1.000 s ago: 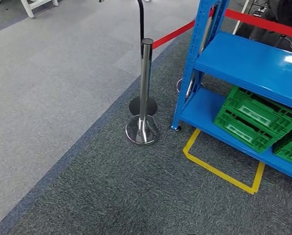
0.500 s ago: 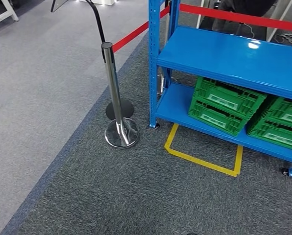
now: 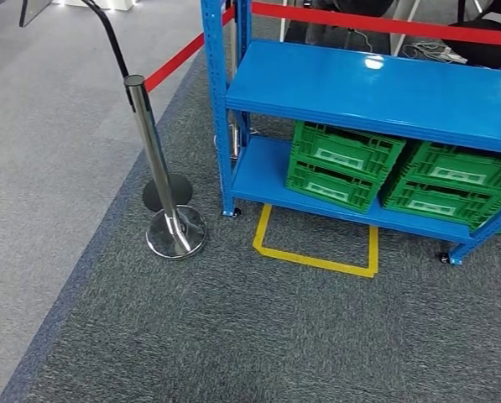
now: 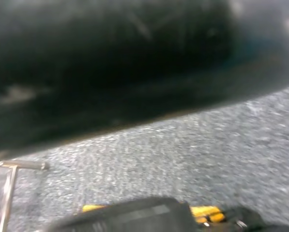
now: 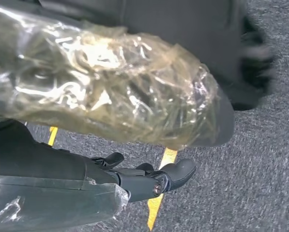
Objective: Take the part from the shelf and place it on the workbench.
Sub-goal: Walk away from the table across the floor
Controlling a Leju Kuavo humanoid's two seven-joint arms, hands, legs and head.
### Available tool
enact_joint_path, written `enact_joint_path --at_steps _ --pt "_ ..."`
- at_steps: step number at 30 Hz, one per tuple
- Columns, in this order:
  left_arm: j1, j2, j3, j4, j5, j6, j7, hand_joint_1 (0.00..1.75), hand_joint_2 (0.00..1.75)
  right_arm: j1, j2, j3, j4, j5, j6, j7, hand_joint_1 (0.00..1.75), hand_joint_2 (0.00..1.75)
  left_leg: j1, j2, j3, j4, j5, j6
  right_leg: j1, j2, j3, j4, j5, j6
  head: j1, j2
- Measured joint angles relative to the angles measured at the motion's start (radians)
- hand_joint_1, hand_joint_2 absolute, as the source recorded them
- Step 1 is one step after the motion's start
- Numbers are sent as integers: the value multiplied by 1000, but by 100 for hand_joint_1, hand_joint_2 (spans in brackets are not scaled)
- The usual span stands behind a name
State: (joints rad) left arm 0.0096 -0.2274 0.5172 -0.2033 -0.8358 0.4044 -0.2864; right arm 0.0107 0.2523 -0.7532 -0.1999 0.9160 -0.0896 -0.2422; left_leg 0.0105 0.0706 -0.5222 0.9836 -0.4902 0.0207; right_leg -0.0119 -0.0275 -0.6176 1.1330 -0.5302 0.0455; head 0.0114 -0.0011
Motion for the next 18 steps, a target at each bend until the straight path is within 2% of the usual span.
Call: enact_joint_path --at_steps 2,3,5,6,8,9,10,11,12,13,14,15,17,18 --pt "0 1 3 0 0 -13 -13 0 0 -1 0 0 -1 2 1 0 0 0 -5 17 5 4 -6 -10 4 -38 67 -113 31 -9 -1 0" --pt "0 2 4 0 0 -19 -20 0 0 -1 0 0 -1 3 1 0 0 0 -8 25 7 5 -8 -15 7 -47 78 -133 31 -15 -2 0" --pt "0 4 8 0 1 -29 -29 0 0 2 0 -1 -1 3 2 0 0 0 -9 40 10 7 -11 -23 8 -28 75 -132 32 -28 -5 0" --pt "-1 5 10 0 1 -32 -32 0 0 3 0 -2 -1 4 2 0 0 0 -7 32 10 12 -18 -28 7 -18 74 -133 33 -33 -5 0" --pt "-1 5 15 0 2 -34 -34 0 0 2 0 -3 -1 4 2 -1 0 0 -2 -10 -9 64 -61 -39 3 3 75 -135 37 -45 -9 0" --pt "0 6 17 0 2 -35 -35 0 0 2 0 -3 -1 5 2 -1 0 0 -1 -36 -34 124 -97 -41 2 14 74 -135 38 -48 -11 0" --pt "1 6 19 0 2 -35 -36 0 0 1 0 -3 -1 5 2 -2 0 0 0 -50 -65 196 -131 -42 3 26 74 -135 39 -51 -13 0" --pt "3 7 21 0 2 -36 -36 0 0 1 0 -3 -1 5 2 -2 0 0 -1 -56 -95 258 -154 -41 4 39 73 -134 39 -52 -13 0" --pt "4 8 22 0 2 -37 -36 0 0 2 0 -3 -1 5 2 -2 0 0 -1 -58 -116 300 -161 -39 5 53 73 -134 39 -52 -13 0" --pt "5 9 22 0 2 -39 -37 0 0 2 0 -3 -1 5 2 -2 0 0 -1 -59 -119 300 -144 -35 7 67 74 -134 40 -53 -13 0" --pt "5 9 22 0 1 -41 -38 0 0 2 0 -3 -1 6 2 -2 0 0 -1 -64 -105 261 -109 -29 8 82 76 -134 40 -53 -13 0" --pt "5 9 23 0 0 -44 -40 0 0 2 0 -3 -1 7 2 -2 0 0 -2 -78 -79 197 -64 -22 9 96 78 -134 40 -53 -13 0" --pt "4 11 23 0 -1 -51 -43 0 0 0 1 -3 -1 9 3 -2 0 0 -1 -130 -29 78 -5 -6 12 120 77 -132 41 -50 -12 0" --pt "3 11 23 0 -2 -55 -45 0 0 0 2 -3 -1 10 3 -1 0 0 -1 -149 -16 44 2 -3 11 129 73 -130 42 -46 -14 0"
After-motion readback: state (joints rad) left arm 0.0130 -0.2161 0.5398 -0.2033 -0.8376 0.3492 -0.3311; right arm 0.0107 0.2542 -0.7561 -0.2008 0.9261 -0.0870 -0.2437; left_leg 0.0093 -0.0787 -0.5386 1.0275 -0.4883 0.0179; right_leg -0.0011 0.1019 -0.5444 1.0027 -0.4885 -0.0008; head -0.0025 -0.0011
